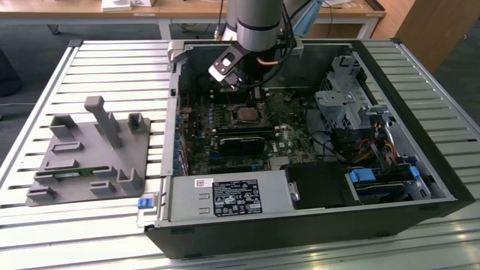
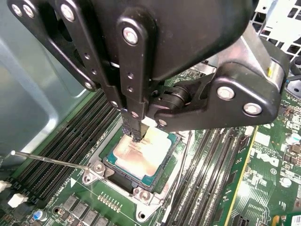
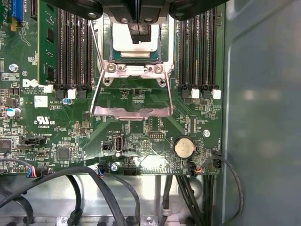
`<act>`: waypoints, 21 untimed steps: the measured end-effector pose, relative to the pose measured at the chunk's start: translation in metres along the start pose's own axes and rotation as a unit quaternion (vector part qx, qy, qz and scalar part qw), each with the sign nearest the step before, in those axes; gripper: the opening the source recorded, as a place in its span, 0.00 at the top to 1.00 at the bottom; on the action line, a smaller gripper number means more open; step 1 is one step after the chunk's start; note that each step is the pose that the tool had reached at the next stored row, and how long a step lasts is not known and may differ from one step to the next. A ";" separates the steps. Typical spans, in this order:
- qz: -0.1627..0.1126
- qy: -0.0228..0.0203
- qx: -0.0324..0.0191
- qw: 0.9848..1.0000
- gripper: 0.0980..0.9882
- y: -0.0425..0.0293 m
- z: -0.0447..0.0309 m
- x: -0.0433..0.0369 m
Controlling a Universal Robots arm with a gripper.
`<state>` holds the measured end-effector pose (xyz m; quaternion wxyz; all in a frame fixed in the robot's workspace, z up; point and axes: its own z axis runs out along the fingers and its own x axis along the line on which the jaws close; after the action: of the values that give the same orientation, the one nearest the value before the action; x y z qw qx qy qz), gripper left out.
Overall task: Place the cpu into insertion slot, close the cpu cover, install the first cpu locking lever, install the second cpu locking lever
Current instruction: 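Close the cpu cover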
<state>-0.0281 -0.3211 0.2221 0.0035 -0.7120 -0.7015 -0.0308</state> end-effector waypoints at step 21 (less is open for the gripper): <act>0.000 0.000 0.000 1.000 0.99 0.0003 -0.0087 0.0004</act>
<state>-0.0281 -0.3211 0.2308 0.0035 -0.7120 -0.7015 -0.0308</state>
